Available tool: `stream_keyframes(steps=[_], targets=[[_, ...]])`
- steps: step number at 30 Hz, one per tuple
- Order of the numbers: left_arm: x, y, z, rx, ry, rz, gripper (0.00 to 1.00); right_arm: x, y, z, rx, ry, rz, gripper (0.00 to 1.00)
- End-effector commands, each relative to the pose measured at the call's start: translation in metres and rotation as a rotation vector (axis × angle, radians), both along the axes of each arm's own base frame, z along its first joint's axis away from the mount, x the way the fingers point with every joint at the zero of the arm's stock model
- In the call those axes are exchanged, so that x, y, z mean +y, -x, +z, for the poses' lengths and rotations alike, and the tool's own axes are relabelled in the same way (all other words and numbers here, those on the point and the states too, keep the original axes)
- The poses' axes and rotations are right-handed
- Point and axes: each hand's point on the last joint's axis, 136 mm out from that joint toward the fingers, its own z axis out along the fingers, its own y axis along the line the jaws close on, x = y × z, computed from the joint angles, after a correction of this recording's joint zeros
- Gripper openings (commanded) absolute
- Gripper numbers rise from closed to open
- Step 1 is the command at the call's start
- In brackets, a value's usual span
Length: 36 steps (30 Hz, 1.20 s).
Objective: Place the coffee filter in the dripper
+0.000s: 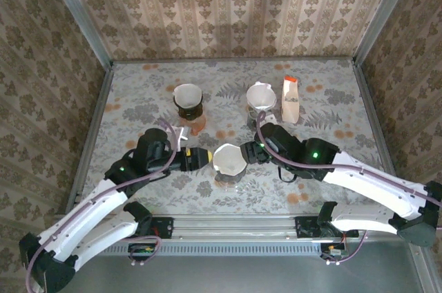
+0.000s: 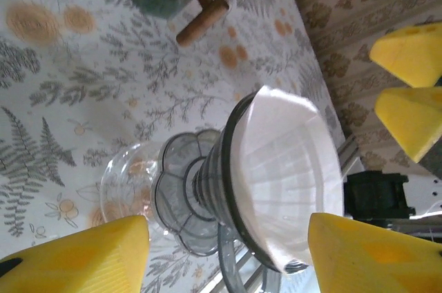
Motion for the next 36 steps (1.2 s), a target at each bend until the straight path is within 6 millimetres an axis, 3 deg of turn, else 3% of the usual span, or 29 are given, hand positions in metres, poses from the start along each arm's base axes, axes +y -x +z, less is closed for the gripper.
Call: stream_keyframes(steps=[1,3,5,7,13,21,27,31,36], targets=[[0.008,-0.003,0.020,-0.059,-0.002,0.017,0.67,-0.020,-0.002,0.009,-0.049,0.020,-0.058,0.83],[0.013,-0.006,0.025,-0.083,-0.014,0.031,0.75,-0.029,-0.003,0.014,-0.083,0.030,-0.083,0.85],[0.019,-0.010,0.029,-0.121,-0.031,0.057,1.00,-0.037,-0.005,0.018,-0.117,0.028,-0.105,0.87],[0.026,-0.017,0.031,-0.162,-0.052,0.091,1.00,-0.043,-0.005,0.018,-0.148,0.021,-0.124,0.99],[0.062,-0.054,0.037,-0.268,-0.142,0.260,1.00,-0.057,-0.010,0.009,-0.213,0.000,-0.200,1.00],[0.153,-0.101,0.016,-0.365,-0.404,0.671,1.00,-0.091,-0.011,0.004,-0.287,0.017,-0.344,1.00],[0.207,-0.125,0.000,-0.366,-0.413,0.904,1.00,-0.102,-0.009,0.004,-0.347,-0.019,-0.375,1.00],[0.228,-0.146,-0.023,-0.298,-0.483,0.931,1.00,-0.105,-0.009,0.000,-0.366,-0.029,-0.375,1.00],[0.240,-0.179,-0.047,-0.355,-0.638,0.899,1.00,-0.105,-0.010,-0.009,-0.374,-0.045,-0.365,1.00]])
